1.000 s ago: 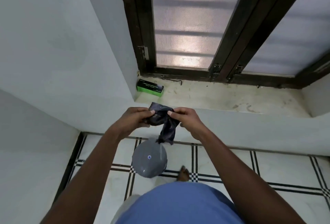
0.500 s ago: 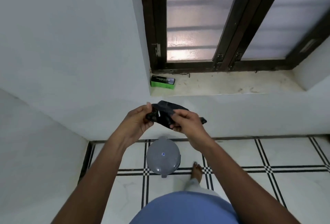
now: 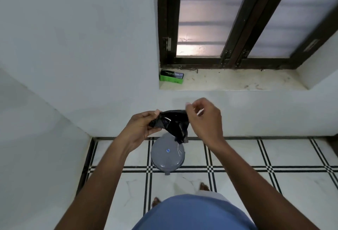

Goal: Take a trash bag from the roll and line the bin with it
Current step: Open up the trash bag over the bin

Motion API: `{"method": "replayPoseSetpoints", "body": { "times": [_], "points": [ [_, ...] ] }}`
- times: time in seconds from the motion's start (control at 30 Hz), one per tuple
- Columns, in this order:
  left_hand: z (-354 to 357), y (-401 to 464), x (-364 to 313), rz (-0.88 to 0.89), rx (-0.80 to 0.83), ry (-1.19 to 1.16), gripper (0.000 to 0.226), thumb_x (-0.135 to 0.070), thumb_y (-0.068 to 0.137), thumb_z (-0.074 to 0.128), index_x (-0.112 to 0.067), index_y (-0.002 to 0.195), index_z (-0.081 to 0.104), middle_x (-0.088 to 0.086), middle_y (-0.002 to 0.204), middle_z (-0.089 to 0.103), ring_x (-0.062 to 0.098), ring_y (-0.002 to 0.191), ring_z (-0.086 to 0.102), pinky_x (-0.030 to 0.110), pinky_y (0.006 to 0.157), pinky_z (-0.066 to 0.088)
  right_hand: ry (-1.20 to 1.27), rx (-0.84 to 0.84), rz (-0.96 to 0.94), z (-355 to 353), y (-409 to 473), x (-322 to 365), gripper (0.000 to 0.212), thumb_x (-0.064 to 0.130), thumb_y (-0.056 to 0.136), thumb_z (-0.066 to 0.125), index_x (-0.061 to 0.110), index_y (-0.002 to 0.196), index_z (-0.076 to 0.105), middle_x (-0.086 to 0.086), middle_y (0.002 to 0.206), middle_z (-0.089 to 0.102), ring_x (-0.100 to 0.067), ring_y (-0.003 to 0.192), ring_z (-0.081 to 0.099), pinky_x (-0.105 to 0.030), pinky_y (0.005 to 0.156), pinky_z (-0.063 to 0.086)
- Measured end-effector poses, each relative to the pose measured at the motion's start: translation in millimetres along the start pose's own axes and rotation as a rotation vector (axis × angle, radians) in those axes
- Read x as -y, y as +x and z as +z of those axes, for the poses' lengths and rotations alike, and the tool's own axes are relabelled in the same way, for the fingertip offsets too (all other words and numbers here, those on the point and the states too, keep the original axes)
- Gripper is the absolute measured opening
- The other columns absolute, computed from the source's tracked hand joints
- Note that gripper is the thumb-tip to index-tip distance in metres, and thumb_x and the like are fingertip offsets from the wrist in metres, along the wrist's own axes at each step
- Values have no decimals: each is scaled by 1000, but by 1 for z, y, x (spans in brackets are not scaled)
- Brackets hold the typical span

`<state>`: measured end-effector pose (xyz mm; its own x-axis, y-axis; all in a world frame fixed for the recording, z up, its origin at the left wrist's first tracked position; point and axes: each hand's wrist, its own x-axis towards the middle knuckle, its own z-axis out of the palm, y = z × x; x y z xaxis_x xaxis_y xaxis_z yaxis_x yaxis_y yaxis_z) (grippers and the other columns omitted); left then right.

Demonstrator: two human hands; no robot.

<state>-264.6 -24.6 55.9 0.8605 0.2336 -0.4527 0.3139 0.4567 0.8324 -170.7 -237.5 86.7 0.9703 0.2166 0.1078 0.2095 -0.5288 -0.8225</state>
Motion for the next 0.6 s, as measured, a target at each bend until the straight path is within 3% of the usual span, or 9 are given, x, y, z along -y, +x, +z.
{"method": "replayPoseSetpoints", "body": {
  "times": [0.03,0.1,0.17,0.23,0.3,0.4,0.5,0.53,0.6],
  "points": [
    [3,-1,1,14,-20,37,36,-28,103,70,3,122,75,14,105,78,20,95,75,28,77,64,71,174,73,1,-2,11,38,56,102,70,22,87,76,5,83,76,-11,68,70,-33,69,58],
    [11,-2,3,21,-40,96,28,-27,104,70,-1,109,78,10,94,76,22,87,68,26,70,59,154,511,245,4,-7,25,53,66,98,73,15,85,80,2,72,78,-14,62,73,-36,67,62],
    [19,-1,9,33,-46,117,37,-33,103,71,4,108,77,14,93,70,27,83,59,25,65,54,243,639,299,8,-6,20,41,52,98,81,12,94,82,2,70,74,-11,63,71,-34,69,60],
    [27,-3,11,45,-52,104,40,-40,101,73,0,101,77,15,90,65,21,70,55,26,64,51,352,622,310,6,1,8,23,33,99,85,10,101,83,4,68,70,-8,62,64,-27,68,57],
    [31,-4,13,48,-88,13,32,-39,103,70,-8,96,75,8,84,64,14,61,52,26,66,52,462,576,340,2,8,-3,17,26,100,84,10,103,83,6,70,70,-9,64,63,-26,68,57],
    [32,0,16,62,-213,-135,34,-40,108,62,-8,109,73,3,92,72,13,70,63,29,76,55,516,413,418,-5,17,-20,15,25,103,81,10,100,80,5,73,73,-13,67,66,-29,70,58],
    [33,5,18,103,-352,-291,39,-41,112,52,-7,116,72,6,102,77,15,90,75,33,89,61,372,356,507,-11,20,-37,20,24,104,76,5,97,79,-13,82,78,-16,65,67,-30,66,56],
    [35,7,18,118,-370,-315,42,-41,113,50,-6,116,71,9,104,78,18,95,76,35,90,62,254,439,509,-13,18,-41,23,25,102,74,3,96,80,-18,87,81,-19,65,71,-31,66,57],
    [40,9,17,126,-386,-262,48,-42,114,48,0,117,70,15,110,80,24,103,77,38,92,62,-241,709,394,-22,15,-44,27,34,96,69,9,96,81,-12,91,84,-27,79,80,-33,73,59]
  ]
}}
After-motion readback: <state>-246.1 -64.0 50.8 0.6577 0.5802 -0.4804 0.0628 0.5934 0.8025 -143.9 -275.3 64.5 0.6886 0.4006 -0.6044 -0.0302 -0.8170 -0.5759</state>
